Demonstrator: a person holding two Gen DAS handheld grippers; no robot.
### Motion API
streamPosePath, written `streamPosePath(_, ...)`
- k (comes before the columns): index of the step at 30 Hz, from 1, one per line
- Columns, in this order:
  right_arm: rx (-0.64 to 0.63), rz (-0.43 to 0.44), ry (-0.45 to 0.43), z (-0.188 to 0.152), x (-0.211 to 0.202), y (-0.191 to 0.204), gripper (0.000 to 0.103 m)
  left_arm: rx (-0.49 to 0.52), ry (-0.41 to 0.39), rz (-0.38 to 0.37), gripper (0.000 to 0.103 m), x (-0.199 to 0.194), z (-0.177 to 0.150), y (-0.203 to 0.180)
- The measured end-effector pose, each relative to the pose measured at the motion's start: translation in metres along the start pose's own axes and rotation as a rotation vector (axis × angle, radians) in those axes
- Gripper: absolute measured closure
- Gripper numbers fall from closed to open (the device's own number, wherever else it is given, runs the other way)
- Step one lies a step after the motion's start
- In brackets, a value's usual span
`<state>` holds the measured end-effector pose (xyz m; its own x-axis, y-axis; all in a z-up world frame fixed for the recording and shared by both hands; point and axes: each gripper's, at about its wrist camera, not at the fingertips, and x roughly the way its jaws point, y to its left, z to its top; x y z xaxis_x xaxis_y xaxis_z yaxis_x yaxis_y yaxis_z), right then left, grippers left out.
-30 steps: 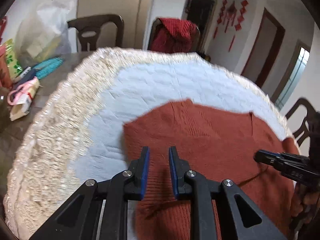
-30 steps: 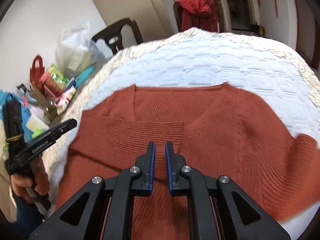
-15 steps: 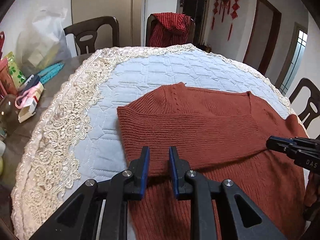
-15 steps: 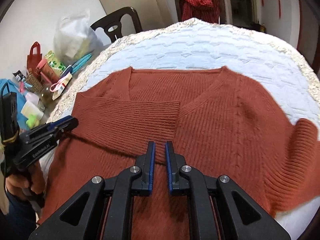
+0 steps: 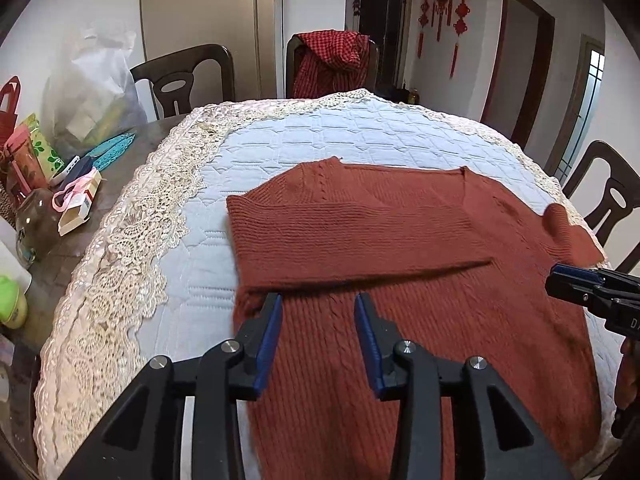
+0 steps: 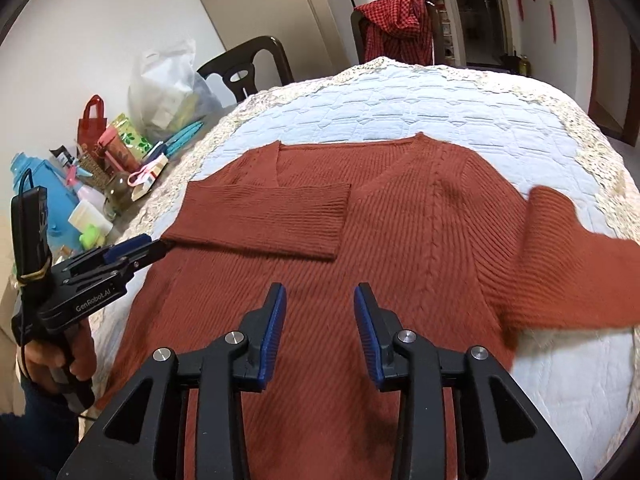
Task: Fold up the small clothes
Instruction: 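Grasp the other sleeve cuff with the right tool and lift it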
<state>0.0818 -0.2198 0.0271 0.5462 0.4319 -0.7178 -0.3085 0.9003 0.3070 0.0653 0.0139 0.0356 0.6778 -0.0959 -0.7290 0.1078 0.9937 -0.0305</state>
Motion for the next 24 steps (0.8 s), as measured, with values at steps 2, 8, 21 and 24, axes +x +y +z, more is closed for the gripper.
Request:
streamPosePath(2, 0.004, -0.003, -0.006, -0.006, -0.006, -0.001, 0.066, 0.005, 0.003, -0.002, 0.061, -0.003, -0.003, -0.005)
streamPosePath(8, 0.017, -0.010, -0.030, -0.019, -0.023, -0.009, 0.062, 0.027, 0.005, -0.028, 0.059, -0.013, -0.012, -0.027)
streamPosePath(21, 0.168, -0.067, -0.065, -0.045, -0.047, -0.064, 0.057, 0.045, 0.013, -0.082, 0.056, -0.002, -0.018, -0.062)
streamPosePath(24, 0.250, -0.105, -0.087, -0.047, -0.051, -0.087, 0.057, 0.031, 0.014, -0.073, 0.056, 0.006, -0.016, -0.060)
